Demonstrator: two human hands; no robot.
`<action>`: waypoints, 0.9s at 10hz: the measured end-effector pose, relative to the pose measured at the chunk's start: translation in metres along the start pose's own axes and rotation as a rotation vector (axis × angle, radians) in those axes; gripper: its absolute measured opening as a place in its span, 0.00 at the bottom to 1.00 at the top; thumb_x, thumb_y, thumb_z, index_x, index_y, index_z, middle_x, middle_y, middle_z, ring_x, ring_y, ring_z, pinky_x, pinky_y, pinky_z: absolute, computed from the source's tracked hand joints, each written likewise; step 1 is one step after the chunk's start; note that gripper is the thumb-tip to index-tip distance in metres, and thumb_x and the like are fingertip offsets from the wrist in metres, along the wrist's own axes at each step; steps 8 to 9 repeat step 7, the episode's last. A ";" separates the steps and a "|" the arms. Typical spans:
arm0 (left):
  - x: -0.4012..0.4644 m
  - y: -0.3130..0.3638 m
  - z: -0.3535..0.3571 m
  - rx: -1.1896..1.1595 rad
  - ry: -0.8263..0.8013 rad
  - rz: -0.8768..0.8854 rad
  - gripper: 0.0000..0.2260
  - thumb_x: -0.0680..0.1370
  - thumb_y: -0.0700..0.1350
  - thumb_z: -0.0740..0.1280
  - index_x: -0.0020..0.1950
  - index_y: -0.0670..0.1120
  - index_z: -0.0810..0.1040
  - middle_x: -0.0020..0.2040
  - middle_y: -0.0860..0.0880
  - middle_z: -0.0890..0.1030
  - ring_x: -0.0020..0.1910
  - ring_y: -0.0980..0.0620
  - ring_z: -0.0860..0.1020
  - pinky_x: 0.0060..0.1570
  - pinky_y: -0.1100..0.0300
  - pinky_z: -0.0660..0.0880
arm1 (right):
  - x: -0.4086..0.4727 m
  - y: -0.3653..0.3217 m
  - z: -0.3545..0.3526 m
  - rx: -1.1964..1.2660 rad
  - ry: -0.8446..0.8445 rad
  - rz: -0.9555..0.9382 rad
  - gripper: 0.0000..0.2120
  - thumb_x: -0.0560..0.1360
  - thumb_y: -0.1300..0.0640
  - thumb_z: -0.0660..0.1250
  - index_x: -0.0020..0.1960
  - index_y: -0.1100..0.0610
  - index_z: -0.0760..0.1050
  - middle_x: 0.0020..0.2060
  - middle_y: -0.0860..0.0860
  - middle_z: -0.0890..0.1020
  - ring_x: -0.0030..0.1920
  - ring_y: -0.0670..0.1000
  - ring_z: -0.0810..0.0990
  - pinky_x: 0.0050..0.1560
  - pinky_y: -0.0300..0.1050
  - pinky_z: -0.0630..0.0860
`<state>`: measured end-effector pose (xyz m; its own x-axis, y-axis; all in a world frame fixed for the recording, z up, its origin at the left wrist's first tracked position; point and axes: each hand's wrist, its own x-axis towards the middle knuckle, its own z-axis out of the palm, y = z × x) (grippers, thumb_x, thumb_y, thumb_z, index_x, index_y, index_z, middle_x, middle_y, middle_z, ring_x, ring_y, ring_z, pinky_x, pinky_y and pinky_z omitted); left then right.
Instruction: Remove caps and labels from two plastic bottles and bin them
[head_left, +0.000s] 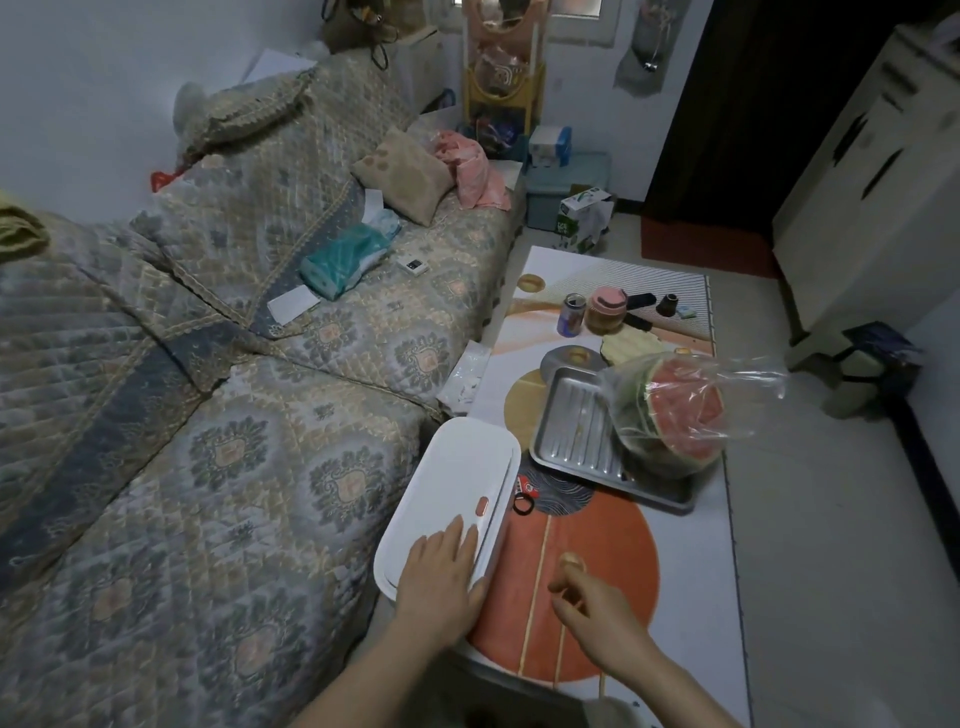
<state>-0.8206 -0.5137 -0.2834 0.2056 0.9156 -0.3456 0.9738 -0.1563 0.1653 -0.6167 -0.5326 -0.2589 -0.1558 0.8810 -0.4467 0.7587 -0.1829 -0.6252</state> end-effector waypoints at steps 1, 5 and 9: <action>0.009 0.002 0.006 0.004 -0.076 0.007 0.29 0.80 0.55 0.50 0.78 0.46 0.47 0.80 0.47 0.44 0.78 0.48 0.46 0.76 0.49 0.46 | -0.005 0.004 0.000 0.024 -0.003 0.003 0.08 0.77 0.56 0.62 0.53 0.53 0.77 0.45 0.50 0.82 0.42 0.45 0.78 0.42 0.35 0.72; 0.026 -0.014 -0.014 0.208 -0.252 0.143 0.28 0.80 0.53 0.51 0.78 0.48 0.45 0.80 0.49 0.45 0.78 0.51 0.48 0.75 0.45 0.42 | -0.014 0.025 0.000 0.118 0.006 0.087 0.07 0.76 0.59 0.62 0.50 0.52 0.78 0.38 0.47 0.74 0.37 0.42 0.74 0.39 0.32 0.70; 0.018 0.010 -0.017 0.132 -0.113 0.095 0.26 0.81 0.54 0.51 0.77 0.47 0.52 0.80 0.48 0.50 0.77 0.50 0.54 0.76 0.48 0.45 | -0.021 0.032 -0.009 0.154 0.072 0.132 0.08 0.76 0.57 0.61 0.52 0.51 0.77 0.50 0.53 0.78 0.42 0.45 0.77 0.37 0.29 0.68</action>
